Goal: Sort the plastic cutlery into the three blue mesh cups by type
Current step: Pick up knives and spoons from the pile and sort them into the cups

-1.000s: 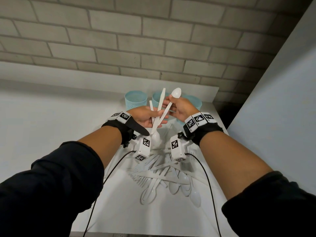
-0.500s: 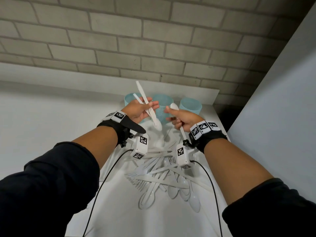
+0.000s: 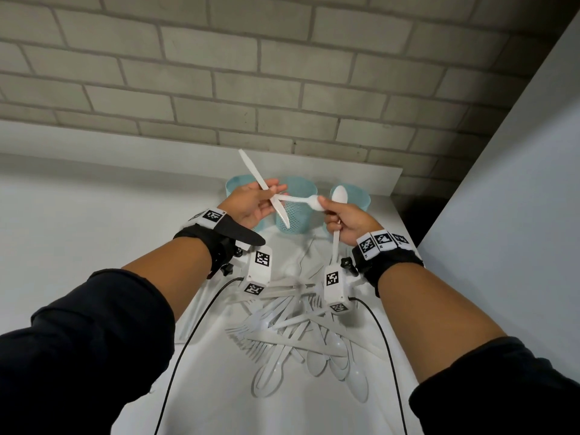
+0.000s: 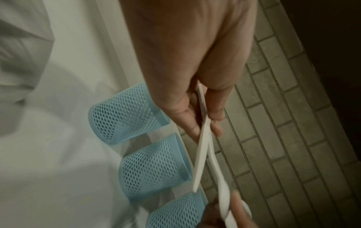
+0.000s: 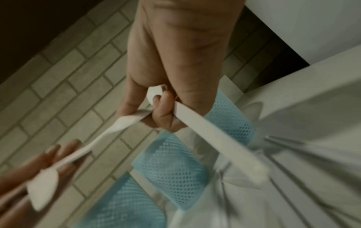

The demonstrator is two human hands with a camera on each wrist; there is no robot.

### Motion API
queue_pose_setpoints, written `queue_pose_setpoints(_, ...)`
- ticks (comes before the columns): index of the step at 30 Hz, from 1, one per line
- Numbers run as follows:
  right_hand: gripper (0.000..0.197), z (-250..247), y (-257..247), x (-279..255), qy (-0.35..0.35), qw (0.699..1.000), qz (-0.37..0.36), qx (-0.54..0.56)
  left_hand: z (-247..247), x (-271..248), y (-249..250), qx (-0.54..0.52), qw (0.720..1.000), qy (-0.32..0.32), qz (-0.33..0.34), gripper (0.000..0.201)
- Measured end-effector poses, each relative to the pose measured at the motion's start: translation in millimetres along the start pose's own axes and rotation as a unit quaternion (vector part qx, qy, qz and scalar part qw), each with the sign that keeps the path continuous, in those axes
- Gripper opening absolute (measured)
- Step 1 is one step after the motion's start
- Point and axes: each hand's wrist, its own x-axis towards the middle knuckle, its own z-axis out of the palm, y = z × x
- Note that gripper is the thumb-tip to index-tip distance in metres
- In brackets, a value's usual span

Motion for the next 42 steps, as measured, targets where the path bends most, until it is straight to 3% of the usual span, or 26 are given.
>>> queue_pose_setpoints(4,0.014,14.2,-6.3,12.3,0.041,0.99,-0.058,0.121,11.0,-0.4,-9.9,0.034,0.999,-0.011,-0.035,0.036)
queue_pose_setpoints(8,0.014,28.4,-10.5,17.4,0.027,0.991,-0.07,0.106,20.9,4.3,-16.1,0.034,0.999,-0.012,-0.033,0.034)
queue_pose_setpoints(11,0.011,26.1,-26.6,21.7,0.084,0.987,-0.086,0.101,23.1,8.5,-14.9,0.051,0.998,-0.01,-0.035,0.033)
queue_pose_setpoints(16,0.016,7.5,-71.0,30.4,0.144,0.942,-0.262,0.155,25.3,14.3,-7.6,0.043,0.999,-0.018,-0.018,0.031)
queue_pose_setpoints(20,0.018,-12.9,-78.7,45.7,0.214,0.903,-0.359,0.099,27.8,19.5,-7.9,0.026,1.0,-0.008,-0.001,0.03)
queue_pose_setpoints(24,0.023,-29.2,-52.4,57.2,0.244,0.915,-0.321,-0.002,32.0,22.5,-11.3,0.032,0.999,-0.002,-0.007,0.015)
queue_pose_setpoints(29,0.022,-41.2,-34.0,62.6,0.254,0.936,-0.241,-0.036,30.4,23.2,-7.9,0.032,0.999,-0.009,-0.022,0.027)
queue_pose_setpoints(32,0.025,-32.9,-39.5,54.7,0.254,0.932,-0.25,-0.065,27.6,22.0,-2.9,0.015,0.999,-0.018,-0.035,0.024)
queue_pose_setpoints(34,0.027,-21.5,-43.3,45.0,0.27,0.893,-0.322,-0.16,26.6,20.8,0.3,0.016,0.999,-0.027,-0.038,0.024)
queue_pose_setpoints(36,0.032,-7.1,-42.8,31.6,0.247,0.809,-0.429,-0.316,26.5,19.4,3.6,0.02,0.998,-0.035,-0.039,0.022)
queue_pose_setpoints(40,0.046,23.7,-26.4,6.3,0.033,0.61,-0.581,-0.538,27.8,12.6,9.1,0.028,0.997,-0.036,-0.056,0.017)
queue_pose_setpoints(42,0.046,32.5,-10.1,1.0,-0.027,0.535,-0.611,-0.582,26.1,9.8,10.0,0.022,0.997,-0.042,-0.066,0.022)
